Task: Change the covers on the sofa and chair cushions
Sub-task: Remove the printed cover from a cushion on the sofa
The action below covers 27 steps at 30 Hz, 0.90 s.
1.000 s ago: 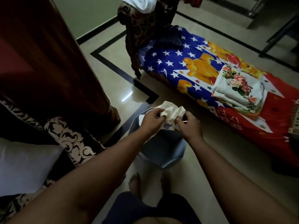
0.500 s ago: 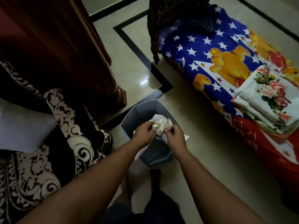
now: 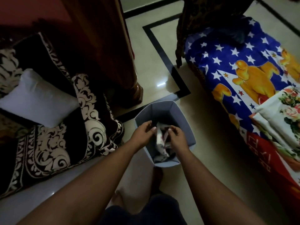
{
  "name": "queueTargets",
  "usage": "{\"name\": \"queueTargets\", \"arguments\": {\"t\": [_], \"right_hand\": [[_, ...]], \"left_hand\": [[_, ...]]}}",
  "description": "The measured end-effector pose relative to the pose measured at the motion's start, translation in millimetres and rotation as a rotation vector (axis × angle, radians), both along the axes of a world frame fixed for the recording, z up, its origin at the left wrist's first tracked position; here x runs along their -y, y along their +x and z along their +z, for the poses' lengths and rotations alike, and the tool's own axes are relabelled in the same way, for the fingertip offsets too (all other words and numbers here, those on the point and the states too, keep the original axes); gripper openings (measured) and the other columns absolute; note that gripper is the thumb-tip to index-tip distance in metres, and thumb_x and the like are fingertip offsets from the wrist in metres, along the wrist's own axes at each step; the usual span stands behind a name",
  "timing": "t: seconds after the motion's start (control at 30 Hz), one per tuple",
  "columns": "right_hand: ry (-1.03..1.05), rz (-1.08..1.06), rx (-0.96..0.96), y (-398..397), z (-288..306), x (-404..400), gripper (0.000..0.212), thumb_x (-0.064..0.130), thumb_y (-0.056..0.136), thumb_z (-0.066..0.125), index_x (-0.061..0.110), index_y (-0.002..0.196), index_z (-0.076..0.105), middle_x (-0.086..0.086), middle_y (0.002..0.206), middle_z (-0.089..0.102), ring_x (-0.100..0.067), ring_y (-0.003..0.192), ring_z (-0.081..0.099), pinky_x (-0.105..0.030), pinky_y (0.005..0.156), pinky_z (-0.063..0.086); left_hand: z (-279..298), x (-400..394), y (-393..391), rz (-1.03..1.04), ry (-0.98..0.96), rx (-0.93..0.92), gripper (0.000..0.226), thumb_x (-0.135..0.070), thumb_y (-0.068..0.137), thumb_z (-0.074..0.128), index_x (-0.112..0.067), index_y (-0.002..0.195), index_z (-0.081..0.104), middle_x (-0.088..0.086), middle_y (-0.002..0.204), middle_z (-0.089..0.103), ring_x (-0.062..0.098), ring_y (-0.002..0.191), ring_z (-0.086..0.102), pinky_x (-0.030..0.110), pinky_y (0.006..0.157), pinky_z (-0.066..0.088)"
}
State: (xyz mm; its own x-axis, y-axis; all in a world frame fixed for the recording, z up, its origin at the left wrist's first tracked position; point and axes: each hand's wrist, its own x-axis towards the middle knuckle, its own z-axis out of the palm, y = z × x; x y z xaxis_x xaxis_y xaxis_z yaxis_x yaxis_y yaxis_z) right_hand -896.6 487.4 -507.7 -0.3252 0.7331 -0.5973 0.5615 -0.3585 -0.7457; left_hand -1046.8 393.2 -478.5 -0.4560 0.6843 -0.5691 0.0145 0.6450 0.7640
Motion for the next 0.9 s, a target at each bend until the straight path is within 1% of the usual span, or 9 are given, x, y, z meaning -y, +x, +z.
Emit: {"name": "queueTargets", "arguments": {"t": [0.1, 0.23, 0.3, 0.43, 0.53, 0.6, 0.67, 0.77, 0.9], "right_hand": [[0.062, 0.006, -0.082, -16.5, 34.0, 17.8, 0.036, 0.039, 0.1, 0.058, 0.029, 0.134, 0.058, 0.001, 0.134, 0.061, -0.02, 0.121, 0.059, -0.046, 0.104, 0.05], [0.1, 0.048, -0.208, -54.2, 95.8, 57.9, 0.036, 0.031, 0.102, 0.057, 0.021, 0.137, 0.057, 0.002, 0.131, 0.059, -0.017, 0.121, 0.055, -0.037, 0.099, 0.049], [0.109, 0.107, -0.264, -77.4, 123.4, 88.0, 0.037, 0.026, 0.104, 0.054, 0.016, 0.139, 0.055, 0.002, 0.129, 0.057, -0.016, 0.121, 0.053, -0.036, 0.101, 0.048], [0.145, 0.185, -0.385, -132.2, 158.2, 157.4, 0.036, 0.019, 0.104, 0.056, 0.009, 0.138, 0.054, -0.003, 0.127, 0.061, -0.017, 0.119, 0.057, -0.014, 0.084, 0.048], [0.132, 0.252, -0.442, -170.6, 178.8, 224.3, 0.038, 0.025, 0.102, 0.059, 0.014, 0.138, 0.055, -0.007, 0.13, 0.064, -0.017, 0.118, 0.061, -0.027, 0.097, 0.05], [0.128, 0.312, -0.476, -195.6, 193.5, 267.2, 0.038, 0.027, 0.102, 0.058, 0.015, 0.138, 0.055, -0.004, 0.129, 0.064, -0.013, 0.115, 0.061, -0.03, 0.101, 0.049], [0.161, 0.393, -0.497, -223.5, 207.3, 319.1, 0.04, 0.028, 0.103, 0.057, 0.015, 0.14, 0.054, -0.001, 0.132, 0.062, -0.012, 0.119, 0.059, -0.033, 0.106, 0.048], [0.205, 0.497, -0.505, -260.4, 220.6, 380.6, 0.04, 0.032, 0.103, 0.056, 0.017, 0.14, 0.053, 0.008, 0.128, 0.059, -0.012, 0.123, 0.055, -0.03, 0.106, 0.043], [0.203, 0.626, -0.502, -311.9, 230.1, 445.6, 0.05, 0.045, 0.1, 0.057, 0.021, 0.143, 0.051, 0.004, 0.141, 0.052, -0.014, 0.13, 0.049, -0.03, 0.105, 0.04]], "left_hand": [[29.7, 29.8, -13.0, 0.078, 0.057, 0.022, 0.063, -0.032, 0.102, 0.06, -0.014, 0.157, 0.034, 0.005, 0.16, 0.039, 0.018, 0.144, 0.041, 0.029, 0.112, 0.037], [76.5, 88.9, -43.7, 0.184, 0.143, -0.049, 0.065, -0.04, 0.1, 0.061, -0.015, 0.155, 0.037, 0.005, 0.155, 0.045, 0.019, 0.143, 0.043, 0.039, 0.117, 0.038], [97.8, 129.5, -62.4, 0.22, 0.181, -0.079, 0.063, -0.039, 0.101, 0.059, -0.015, 0.155, 0.037, 0.005, 0.155, 0.044, 0.018, 0.142, 0.043, 0.036, 0.117, 0.038], [135.1, 215.5, -100.2, 0.304, 0.264, -0.153, 0.061, -0.036, 0.102, 0.057, -0.012, 0.155, 0.037, 0.007, 0.156, 0.043, 0.019, 0.143, 0.043, 0.031, 0.116, 0.035], [158.4, 288.8, -123.9, 0.397, 0.324, -0.177, 0.059, -0.037, 0.102, 0.058, -0.014, 0.153, 0.04, 0.004, 0.151, 0.049, 0.017, 0.137, 0.047, 0.028, 0.111, 0.038], [177.5, 336.5, -136.2, 0.438, 0.361, -0.191, 0.058, -0.035, 0.103, 0.057, -0.012, 0.153, 0.039, 0.004, 0.149, 0.05, 0.013, 0.133, 0.047, 0.023, 0.104, 0.037], [186.7, 392.9, -155.6, 0.475, 0.371, -0.202, 0.061, -0.036, 0.102, 0.056, -0.013, 0.155, 0.035, 0.004, 0.154, 0.044, 0.015, 0.138, 0.044, 0.024, 0.106, 0.037], [196.4, 465.1, -181.9, 0.548, 0.344, -0.229, 0.067, -0.046, 0.1, 0.057, -0.02, 0.157, 0.034, 0.0, 0.158, 0.039, 0.018, 0.142, 0.041, 0.033, 0.109, 0.042], [213.4, 542.6, -211.3, 0.66, 0.349, -0.249, 0.065, -0.057, 0.096, 0.06, -0.025, 0.15, 0.042, -0.015, 0.138, 0.05, 0.007, 0.125, 0.051, 0.019, 0.099, 0.043]]}}
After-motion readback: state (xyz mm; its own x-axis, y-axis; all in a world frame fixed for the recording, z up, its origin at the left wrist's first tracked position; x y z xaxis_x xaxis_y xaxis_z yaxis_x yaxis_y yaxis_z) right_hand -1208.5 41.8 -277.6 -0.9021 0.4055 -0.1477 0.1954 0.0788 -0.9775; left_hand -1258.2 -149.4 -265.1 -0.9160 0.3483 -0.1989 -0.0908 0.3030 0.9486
